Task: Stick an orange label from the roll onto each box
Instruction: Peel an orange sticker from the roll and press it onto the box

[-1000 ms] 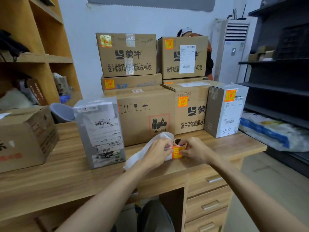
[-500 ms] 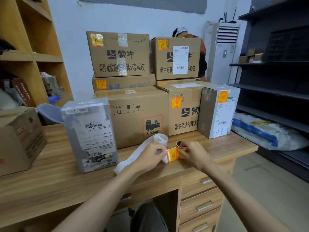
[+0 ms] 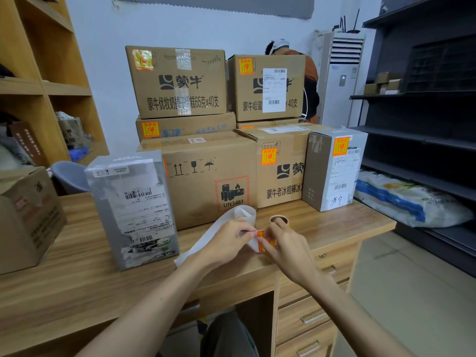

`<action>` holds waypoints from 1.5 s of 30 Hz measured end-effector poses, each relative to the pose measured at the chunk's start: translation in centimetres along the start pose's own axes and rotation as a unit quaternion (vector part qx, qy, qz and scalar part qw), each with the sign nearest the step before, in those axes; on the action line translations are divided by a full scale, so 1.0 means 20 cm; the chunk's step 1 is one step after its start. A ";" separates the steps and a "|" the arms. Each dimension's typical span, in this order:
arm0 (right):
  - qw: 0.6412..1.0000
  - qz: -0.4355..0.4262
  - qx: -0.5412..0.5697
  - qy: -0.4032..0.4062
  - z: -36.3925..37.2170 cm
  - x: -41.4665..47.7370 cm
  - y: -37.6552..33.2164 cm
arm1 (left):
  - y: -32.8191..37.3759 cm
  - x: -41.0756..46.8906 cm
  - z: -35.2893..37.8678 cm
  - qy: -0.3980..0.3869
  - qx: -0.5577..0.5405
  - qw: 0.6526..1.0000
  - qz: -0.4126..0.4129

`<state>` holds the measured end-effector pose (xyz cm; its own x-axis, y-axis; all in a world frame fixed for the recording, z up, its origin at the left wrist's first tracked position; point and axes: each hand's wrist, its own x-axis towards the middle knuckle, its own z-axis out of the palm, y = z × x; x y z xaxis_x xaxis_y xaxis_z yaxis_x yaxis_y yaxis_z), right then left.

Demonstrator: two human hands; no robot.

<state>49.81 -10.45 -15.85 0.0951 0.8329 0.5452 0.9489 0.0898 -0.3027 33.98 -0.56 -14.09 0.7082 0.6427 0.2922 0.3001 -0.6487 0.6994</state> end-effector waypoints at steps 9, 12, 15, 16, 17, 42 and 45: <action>0.999 0.033 0.039 -0.002 0.01 0.01 0.01 | 0.02 0.01 0.00 -0.010 0.001 0.999 0.032; 0.997 0.047 0.056 0.001 0.01 0.01 0.01 | 0.03 0.01 0.00 -0.005 0.007 0.999 0.040; 0.994 0.067 0.082 0.013 0.00 -0.01 0.00 | 0.02 0.01 0.01 -0.005 0.016 0.999 0.036; 0.993 0.074 0.089 0.018 0.00 -0.01 0.00 | 0.02 0.01 0.01 -0.003 0.019 0.999 0.034; 0.991 0.082 0.099 0.023 0.00 -0.01 0.00 | 0.02 0.01 0.00 0.000 0.021 0.999 0.030; 0.933 0.212 0.279 0.082 -0.31 -0.13 0.16 | 0.06 0.00 -0.05 0.083 0.048 0.995 -0.028; 0.954 0.172 0.218 0.116 -0.34 -0.08 0.10 | 0.12 0.00 -0.10 0.107 0.078 0.991 -0.012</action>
<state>53.53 -15.35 -11.93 0.4902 0.7155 0.4978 0.6387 0.0937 -0.7637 33.37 -1.41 -11.05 0.5524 0.7197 0.4207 0.4228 -0.6768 0.6026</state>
